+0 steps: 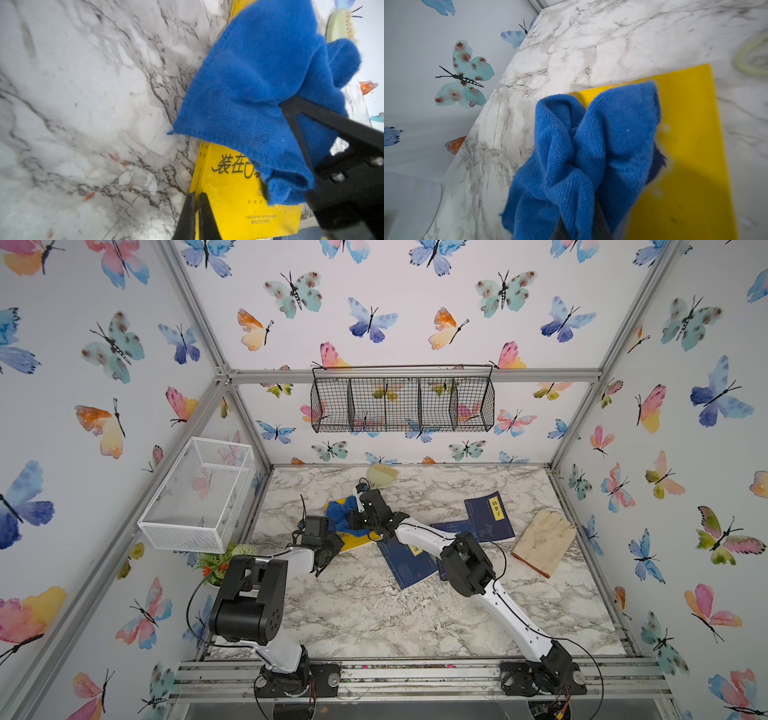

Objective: Wipe the cover of the book
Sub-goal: Wipe the dirt from the cover of the book.

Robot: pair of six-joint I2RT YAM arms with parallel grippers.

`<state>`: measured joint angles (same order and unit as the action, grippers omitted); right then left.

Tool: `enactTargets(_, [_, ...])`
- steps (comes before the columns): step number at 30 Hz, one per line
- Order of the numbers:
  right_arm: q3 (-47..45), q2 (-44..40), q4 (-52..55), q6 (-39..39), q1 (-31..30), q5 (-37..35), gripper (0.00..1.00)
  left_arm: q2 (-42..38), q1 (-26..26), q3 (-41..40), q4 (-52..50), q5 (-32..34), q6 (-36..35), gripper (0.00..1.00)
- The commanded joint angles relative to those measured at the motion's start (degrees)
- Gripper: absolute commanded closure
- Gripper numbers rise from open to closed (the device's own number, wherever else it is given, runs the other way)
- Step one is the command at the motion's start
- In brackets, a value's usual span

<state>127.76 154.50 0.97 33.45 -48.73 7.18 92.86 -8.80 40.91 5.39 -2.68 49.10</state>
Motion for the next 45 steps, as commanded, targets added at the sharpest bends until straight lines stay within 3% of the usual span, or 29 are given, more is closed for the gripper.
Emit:
enactTargets(1, [-10.46, -1.82, 10.13, 1.09, 1.03, -0.16, 0.99, 1.1, -0.78, -1.84, -8.53, -2.09, -0.32, 0.93])
enactTargets(5, [-23.31, -8.77, 7.35, 3.02, 0.18, 1.6, 0.99, 1.45, -0.78, -1.64, -8.29, -2.26, -0.41, 0.93])
enactTargets(8, [-24.77, -10.2, 7.05, 2.5, -0.01, -0.18, 0.99, 1.63, -0.81, -2.03, -7.78, -2.5, -0.33, 0.93])
enactTargets(10, [-20.99, -8.51, 9.24, 1.08, 0.13, -2.31, 0.99, 1.8, -0.78, -2.15, -7.54, -2.58, -0.17, 0.93])
enactTargets(17, [8.06, 7.6, 17.92, -0.63, 2.41, -4.81, 0.96, 0.72, -0.79, -3.0, -7.42, -2.59, 0.12, 0.93])
enactTargets(21, [6.58, 7.95, 13.39, 2.52, 4.32, -2.3, 0.96, 0.3, -0.8, -2.94, -7.56, -2.53, 0.12, 0.93])
enactTargets(29, [-13.73, -7.1, 10.22, -2.25, 4.42, -4.05, 0.99, 1.47, -0.83, -2.29, -6.89, -2.37, -0.15, 0.93])
enactTargets(37, [-10.87, -19.44, 9.99, -10.61, 4.85, -5.78, 0.98, 2.43, -1.03, 0.32, -7.36, -2.64, -1.31, 0.93])
enactTargets(45, [-20.88, -33.85, 7.34, -10.94, 7.62, -6.93, 0.96, -2.45, -5.18, 2.68, -8.53, 1.54, -4.24, 0.83])
